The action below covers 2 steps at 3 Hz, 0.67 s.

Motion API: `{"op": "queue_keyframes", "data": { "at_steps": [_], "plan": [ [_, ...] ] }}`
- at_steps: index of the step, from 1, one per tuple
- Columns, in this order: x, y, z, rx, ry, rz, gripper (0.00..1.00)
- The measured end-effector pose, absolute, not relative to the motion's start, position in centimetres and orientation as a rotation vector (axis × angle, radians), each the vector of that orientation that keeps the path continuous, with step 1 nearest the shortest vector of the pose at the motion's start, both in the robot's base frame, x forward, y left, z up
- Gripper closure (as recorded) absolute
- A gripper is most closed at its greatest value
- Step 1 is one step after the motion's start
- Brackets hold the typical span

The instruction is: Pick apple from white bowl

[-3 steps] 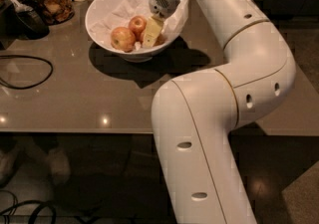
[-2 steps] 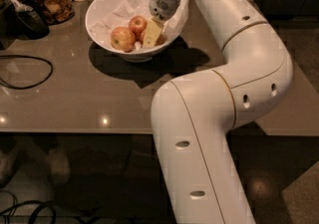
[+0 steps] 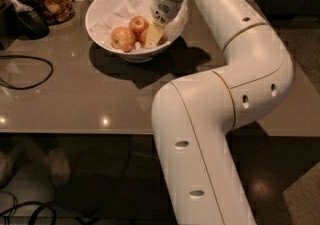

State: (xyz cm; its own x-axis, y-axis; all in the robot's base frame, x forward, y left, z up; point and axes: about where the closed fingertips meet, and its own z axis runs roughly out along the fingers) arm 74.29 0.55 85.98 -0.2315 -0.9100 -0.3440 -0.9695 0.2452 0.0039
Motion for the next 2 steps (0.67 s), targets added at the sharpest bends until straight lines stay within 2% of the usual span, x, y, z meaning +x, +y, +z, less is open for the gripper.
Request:
{"op": "queue_keyframes", "data": {
  "at_steps": [2],
  "plan": [
    [75.43,1.23,85.5,-1.723,2.23,0.302,0.93]
  ]
}}
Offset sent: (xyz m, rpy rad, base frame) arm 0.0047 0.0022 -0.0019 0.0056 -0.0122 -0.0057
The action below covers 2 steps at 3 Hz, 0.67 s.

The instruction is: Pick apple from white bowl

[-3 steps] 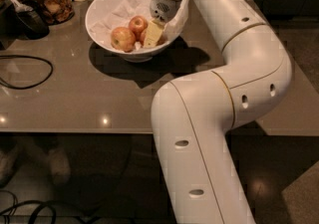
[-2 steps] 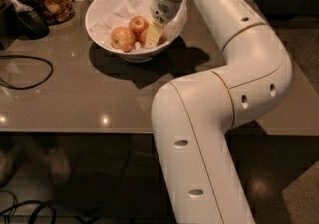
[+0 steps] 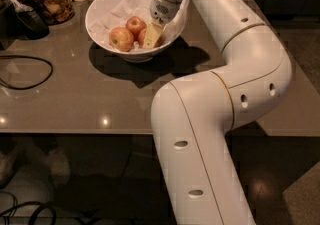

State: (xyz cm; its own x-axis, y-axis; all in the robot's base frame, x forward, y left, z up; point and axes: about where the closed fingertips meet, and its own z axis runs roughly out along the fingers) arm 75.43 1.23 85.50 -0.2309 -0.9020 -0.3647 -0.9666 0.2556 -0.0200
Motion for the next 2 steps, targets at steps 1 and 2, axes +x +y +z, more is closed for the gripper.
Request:
{"op": "queue_keyframes", "data": {
  "at_steps": [1,2],
  "plan": [
    [75.7,1.4,85.4,-1.718,2.222,0.301,1.0],
    [74.8,0.6,88.3,-1.692,2.175,0.316,1.0]
  ]
}}
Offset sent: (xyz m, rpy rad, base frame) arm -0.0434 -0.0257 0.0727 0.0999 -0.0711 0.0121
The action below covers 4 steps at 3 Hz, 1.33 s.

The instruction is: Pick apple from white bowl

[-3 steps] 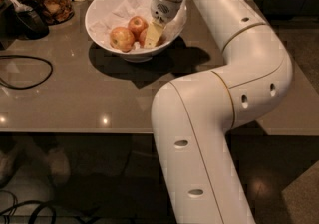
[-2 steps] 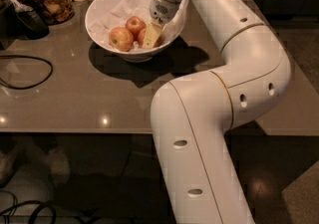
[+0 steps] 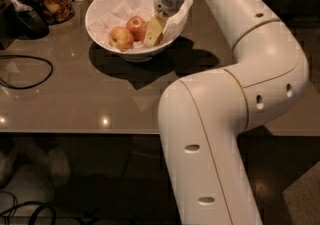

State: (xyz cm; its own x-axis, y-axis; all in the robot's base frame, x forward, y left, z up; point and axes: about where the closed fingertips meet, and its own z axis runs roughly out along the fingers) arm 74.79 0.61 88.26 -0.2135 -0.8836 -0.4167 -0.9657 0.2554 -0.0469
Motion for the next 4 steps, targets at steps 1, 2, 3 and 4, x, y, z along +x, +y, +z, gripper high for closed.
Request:
{"op": "queue_keyframes", "data": {
  "at_steps": [1,2,3,4],
  "plan": [
    [73.7,0.0,90.9,-1.67,2.136,0.328,1.0],
    [72.7,-0.4,92.2,-1.662,2.118,0.35,1.0],
    [70.9,-0.1,94.6,-1.688,2.023,0.42,1.0],
    [68.2,0.3,97.8,-1.721,1.902,0.48,1.0]
  ]
}}
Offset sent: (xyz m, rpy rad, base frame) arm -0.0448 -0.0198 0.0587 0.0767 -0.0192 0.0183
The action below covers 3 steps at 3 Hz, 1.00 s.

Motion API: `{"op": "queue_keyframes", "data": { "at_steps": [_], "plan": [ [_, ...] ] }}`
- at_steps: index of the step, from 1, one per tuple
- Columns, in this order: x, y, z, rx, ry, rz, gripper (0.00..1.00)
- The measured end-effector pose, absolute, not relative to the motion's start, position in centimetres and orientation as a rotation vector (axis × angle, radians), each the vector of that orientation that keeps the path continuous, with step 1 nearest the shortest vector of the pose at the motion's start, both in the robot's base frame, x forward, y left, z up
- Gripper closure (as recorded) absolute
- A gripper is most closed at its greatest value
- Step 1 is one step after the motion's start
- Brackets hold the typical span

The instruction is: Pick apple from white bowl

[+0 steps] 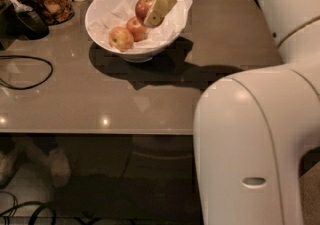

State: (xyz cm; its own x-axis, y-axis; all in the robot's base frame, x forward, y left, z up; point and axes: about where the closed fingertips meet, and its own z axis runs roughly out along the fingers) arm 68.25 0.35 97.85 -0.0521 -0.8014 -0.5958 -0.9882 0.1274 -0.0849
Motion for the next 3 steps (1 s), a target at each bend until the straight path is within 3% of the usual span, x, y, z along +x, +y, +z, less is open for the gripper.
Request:
{"op": "queue_keyframes", "data": {
  "at_steps": [2,3],
  "plan": [
    [60.9,1.8,103.8,-1.789,1.753,0.51,1.0],
    [60.9,1.9,103.9,-1.784,1.747,0.507,1.0]
  ]
}}
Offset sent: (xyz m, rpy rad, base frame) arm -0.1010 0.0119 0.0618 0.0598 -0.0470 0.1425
